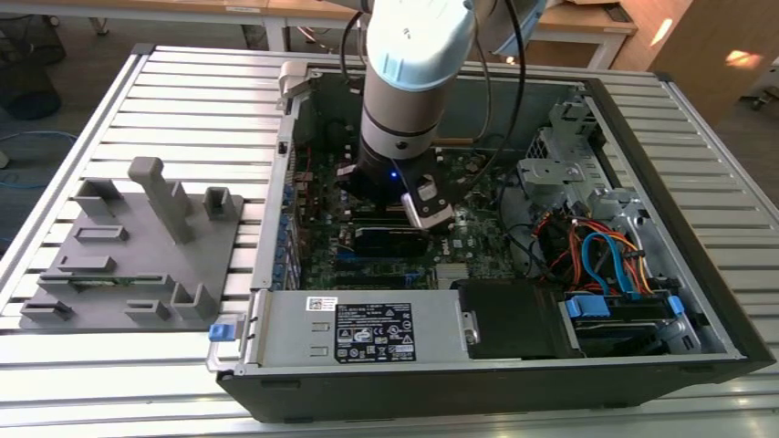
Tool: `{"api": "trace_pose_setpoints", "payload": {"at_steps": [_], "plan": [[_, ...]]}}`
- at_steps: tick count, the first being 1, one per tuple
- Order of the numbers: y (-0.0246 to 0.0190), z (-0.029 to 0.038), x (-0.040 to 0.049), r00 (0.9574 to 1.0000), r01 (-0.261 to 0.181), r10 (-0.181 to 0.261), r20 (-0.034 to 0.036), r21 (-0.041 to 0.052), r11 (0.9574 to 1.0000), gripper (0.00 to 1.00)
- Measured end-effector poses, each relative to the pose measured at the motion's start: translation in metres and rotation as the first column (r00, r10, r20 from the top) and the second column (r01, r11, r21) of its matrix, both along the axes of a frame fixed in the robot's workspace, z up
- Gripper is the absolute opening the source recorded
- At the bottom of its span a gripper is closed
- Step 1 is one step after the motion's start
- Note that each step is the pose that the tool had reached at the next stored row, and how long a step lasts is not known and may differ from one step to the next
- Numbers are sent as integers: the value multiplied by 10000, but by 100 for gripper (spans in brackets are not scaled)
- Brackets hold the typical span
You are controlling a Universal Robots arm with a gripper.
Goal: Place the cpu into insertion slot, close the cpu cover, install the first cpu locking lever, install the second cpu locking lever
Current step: 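Install the second cpu locking lever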
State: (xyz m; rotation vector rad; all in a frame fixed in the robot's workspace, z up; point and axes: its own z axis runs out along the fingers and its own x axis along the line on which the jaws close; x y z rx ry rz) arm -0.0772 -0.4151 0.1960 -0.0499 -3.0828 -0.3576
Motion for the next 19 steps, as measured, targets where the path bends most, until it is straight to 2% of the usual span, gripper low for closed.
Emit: {"api": "trace_pose_setpoints", "payload": {"at_steps": [8,12,19], "plan": [[-1,-21,-10,10000,0,0,-2,156,9999,10],[0,-21,-12,10000,-1,1,1,176,9998,10],[0,72,-12,10000,0,0,0,175,9998,10]]}}
